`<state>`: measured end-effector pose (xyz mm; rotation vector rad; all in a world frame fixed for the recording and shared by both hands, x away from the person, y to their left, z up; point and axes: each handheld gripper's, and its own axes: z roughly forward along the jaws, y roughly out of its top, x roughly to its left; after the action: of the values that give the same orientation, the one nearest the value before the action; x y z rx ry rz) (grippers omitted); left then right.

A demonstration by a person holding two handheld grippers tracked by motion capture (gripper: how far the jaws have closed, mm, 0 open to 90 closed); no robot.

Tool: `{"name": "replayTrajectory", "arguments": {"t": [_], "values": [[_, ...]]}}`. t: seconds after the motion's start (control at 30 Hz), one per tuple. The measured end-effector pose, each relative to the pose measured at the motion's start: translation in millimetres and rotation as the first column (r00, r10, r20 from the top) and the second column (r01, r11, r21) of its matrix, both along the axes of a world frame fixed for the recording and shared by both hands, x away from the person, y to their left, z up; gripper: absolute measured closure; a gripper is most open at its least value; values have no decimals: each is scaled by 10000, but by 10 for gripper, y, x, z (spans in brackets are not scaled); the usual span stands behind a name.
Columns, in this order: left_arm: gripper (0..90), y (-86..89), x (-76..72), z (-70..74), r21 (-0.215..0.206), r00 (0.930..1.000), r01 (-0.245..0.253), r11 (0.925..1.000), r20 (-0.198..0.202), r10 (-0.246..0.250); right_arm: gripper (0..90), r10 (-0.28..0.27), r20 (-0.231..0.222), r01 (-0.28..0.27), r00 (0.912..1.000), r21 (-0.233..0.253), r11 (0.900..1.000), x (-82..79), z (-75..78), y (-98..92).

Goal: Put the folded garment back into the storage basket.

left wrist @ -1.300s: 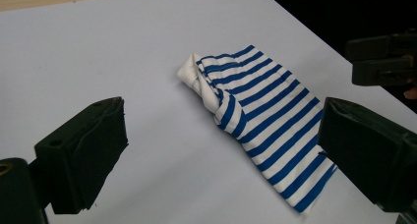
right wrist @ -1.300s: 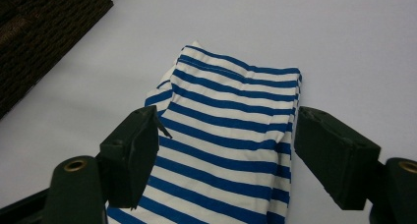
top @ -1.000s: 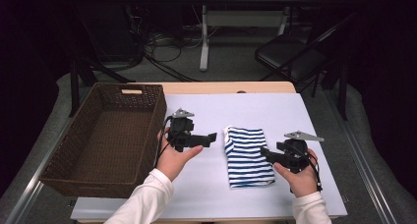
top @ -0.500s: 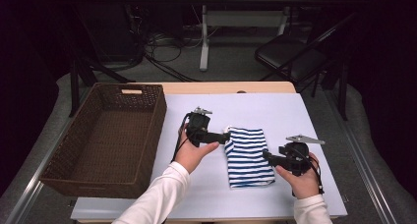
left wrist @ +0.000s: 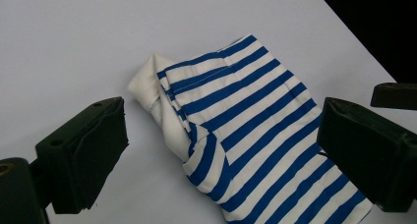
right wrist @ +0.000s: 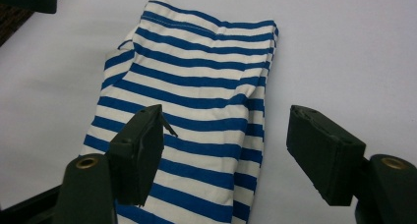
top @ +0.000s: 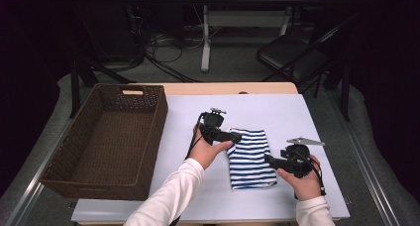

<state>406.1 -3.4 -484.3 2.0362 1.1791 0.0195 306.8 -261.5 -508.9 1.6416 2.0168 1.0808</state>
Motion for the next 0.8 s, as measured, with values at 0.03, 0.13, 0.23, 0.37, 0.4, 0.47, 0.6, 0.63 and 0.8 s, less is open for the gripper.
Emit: {"name": "replayTrajectory", "arguments": {"t": [0.03, 0.13, 0.23, 0.37, 0.4, 0.47, 0.6, 0.63, 0.8], "values": [[51, -6, 18, -19, -35, 9999, 7, 10000, -125, -8, 302, -22, -97, 22, 10000, -1, 10000, 2, -8, 3], [63, -23, 66, -73, -17, 9992, -140, 9999, -371, 139, 302, 6, -264, -7, 9997, -26, 10000, 18, -37, 1], [82, -31, 132, -139, -28, 9955, -251, 9997, -911, 247, 302, 30, -391, -31, 9992, -16, 10000, 27, -60, 9], [92, -37, 203, -206, -36, 9901, -502, 9987, -1318, 493, 302, 76, -436, -79, 9990, -72, 9999, 29, -78, 16], [94, -39, 225, -229, -47, 9877, -551, 9985, -1471, 538, 302, 122, -402, -127, 9991, -118, 9999, 32, -84, 13], [96, -45, 238, -247, -92, 9853, -624, 9980, -1599, 601, 304, 119, -453, -125, 9989, -135, 9998, 33, -89, 11], [159, -46, 286, -301, -76, 9820, -749, 9972, -1745, 724, 312, -2, -426, -2, 9991, -83, 10000, 39, -110, -20], [159, -51, 303, -334, -73, 9805, -914, 9958, -1752, 887, 311, 13, -440, -18, 9990, -107, 9999, 41, -114, -26], [161, -36, 339, -418, -22, 9751, -1027, 9947, -1981, 1002, 314, 84, -506, -89, 9987, -102, 9999, 44, -125, -19]]}}
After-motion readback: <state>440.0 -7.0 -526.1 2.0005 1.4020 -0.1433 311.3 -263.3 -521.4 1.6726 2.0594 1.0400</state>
